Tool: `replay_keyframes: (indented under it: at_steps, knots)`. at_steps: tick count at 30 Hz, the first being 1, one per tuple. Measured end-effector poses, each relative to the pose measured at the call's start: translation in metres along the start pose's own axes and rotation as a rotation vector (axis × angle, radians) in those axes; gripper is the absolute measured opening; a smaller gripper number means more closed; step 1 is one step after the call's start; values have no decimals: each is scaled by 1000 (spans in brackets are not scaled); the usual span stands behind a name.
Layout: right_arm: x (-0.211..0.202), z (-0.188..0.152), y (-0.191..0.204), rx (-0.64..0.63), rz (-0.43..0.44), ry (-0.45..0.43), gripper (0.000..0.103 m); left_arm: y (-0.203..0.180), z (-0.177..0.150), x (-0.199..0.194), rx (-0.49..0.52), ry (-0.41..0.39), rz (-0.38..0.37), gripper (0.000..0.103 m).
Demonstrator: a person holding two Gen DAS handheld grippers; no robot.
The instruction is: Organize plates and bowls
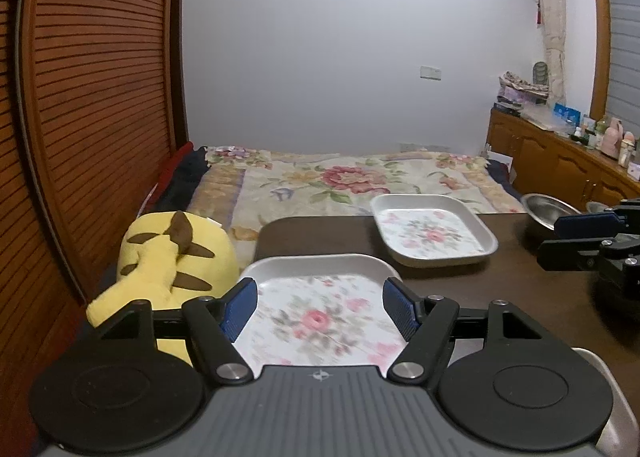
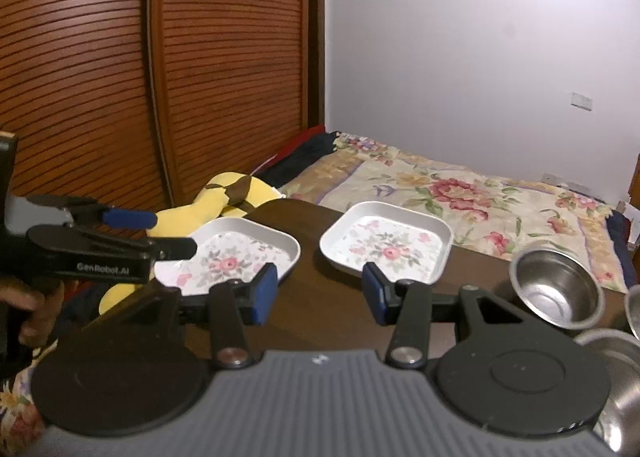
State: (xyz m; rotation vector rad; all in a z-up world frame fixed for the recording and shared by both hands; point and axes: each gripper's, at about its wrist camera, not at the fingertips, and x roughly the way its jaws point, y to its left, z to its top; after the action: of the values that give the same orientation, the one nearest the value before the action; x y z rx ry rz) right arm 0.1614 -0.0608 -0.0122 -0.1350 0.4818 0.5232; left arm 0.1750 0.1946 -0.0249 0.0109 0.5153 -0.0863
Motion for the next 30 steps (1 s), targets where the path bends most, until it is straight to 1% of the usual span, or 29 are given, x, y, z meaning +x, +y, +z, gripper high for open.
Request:
replay_keyframes:
  at_steps: [6,10,15,20,27,30]
  knots:
    - [35,10,6,0,21,58,48,25,0,23,-11,25,8,71]
    - [59,10,8,0,29,105,48,37,-7,38,-27,57,6,64]
    - [83,7,9,24,50,166,48,49,-14,50,-48,84,7,59]
    - [95,4,13,32,67,203,48,55,-16,54,-70,88,7,53]
    - [107,4,18,33,90,228,48,60,-18,56,-86,94,0,44]
    - [111,3,21,29,94,238,46,60,-21,57,-90,99,0,41]
